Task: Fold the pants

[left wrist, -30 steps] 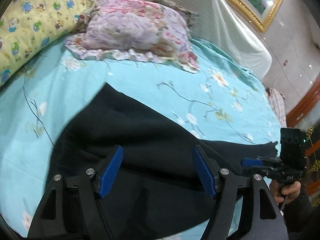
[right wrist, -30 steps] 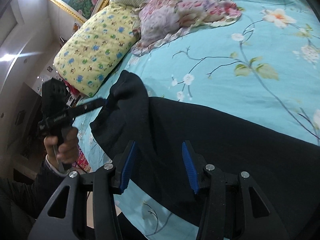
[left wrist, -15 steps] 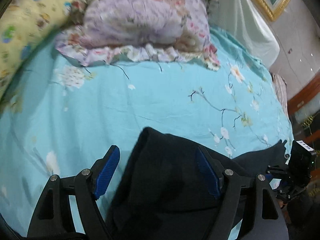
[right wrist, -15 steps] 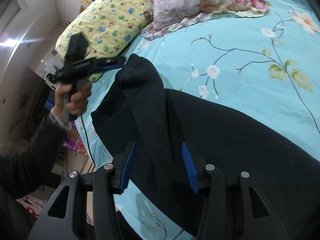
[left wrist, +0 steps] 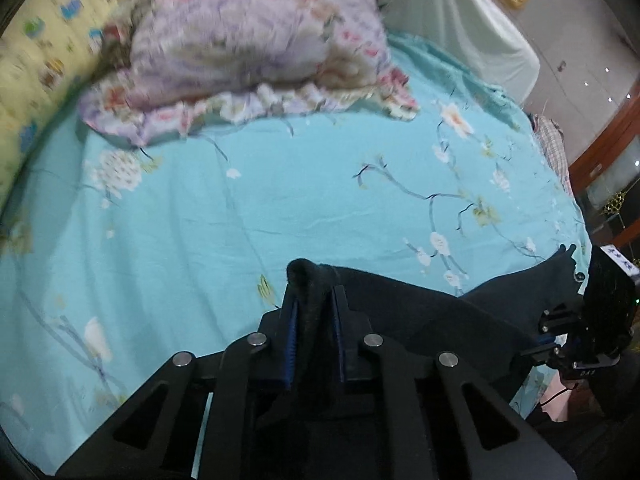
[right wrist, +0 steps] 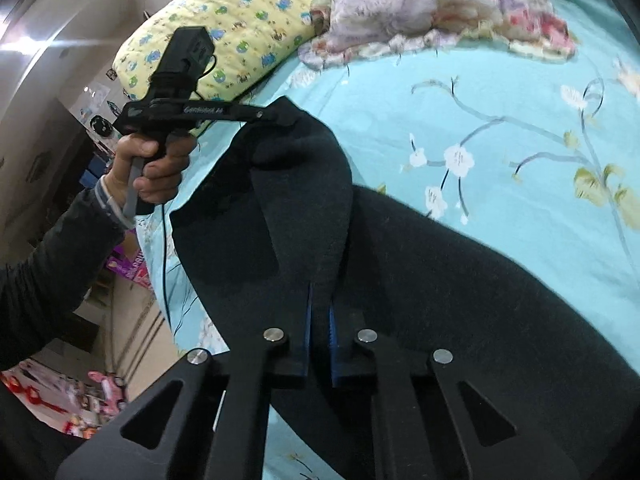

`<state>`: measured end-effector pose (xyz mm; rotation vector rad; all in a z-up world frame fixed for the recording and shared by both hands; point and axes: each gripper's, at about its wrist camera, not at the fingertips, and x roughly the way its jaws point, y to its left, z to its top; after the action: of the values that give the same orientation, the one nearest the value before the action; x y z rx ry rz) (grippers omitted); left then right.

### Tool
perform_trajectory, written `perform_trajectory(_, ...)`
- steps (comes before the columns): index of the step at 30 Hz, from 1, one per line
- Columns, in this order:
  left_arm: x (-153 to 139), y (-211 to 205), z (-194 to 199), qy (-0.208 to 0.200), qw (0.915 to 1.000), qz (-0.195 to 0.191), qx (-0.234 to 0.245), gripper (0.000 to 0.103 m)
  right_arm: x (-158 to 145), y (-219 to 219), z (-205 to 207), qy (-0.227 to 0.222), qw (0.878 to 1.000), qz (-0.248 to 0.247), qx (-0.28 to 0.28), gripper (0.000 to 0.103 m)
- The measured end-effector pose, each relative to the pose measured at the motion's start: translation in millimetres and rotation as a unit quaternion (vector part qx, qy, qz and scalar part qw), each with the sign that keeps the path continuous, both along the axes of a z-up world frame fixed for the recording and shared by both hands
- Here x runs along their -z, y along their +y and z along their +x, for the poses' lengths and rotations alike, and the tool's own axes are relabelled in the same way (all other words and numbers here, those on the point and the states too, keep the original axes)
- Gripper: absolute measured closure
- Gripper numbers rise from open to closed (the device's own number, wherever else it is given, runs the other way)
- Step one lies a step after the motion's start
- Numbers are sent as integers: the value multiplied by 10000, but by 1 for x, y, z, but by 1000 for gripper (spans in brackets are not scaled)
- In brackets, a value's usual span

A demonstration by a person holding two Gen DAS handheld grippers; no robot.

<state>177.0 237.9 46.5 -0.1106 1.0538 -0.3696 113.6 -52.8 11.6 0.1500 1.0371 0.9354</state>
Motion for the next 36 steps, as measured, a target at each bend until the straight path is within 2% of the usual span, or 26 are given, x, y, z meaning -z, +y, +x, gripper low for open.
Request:
perform_trajectory(7,-31,15,-63,-666,9963,-280,-475,92,-19,-1,-18,-333,9993,72,-141,96)
perform_trajectory(15,-23,36,-132,-829,9890,-628,-1054,92,-15,9,-48,-615,9966,-208,-508,96)
perform_trajectory(20,-8,50,-156,-822,9810,-932,-1489,91,-12,16,-63,-757,9945,-356,-629,96)
perform_trajectory(24,12,60,-167,-737,9747,-1062,-1821,91,-7,26,-74,-945,9909,-656,-694,96)
perform_trajectory(31,31,66,-177,-655,9696,-1041,-2114,91,1,43,-88,-1267,9816,-1139,-864,96)
perform_trajectory(36,41,76,-184,-527,9645,-1139,-2325,91,3,44,-91,-1329,9793,-1235,-896,96)
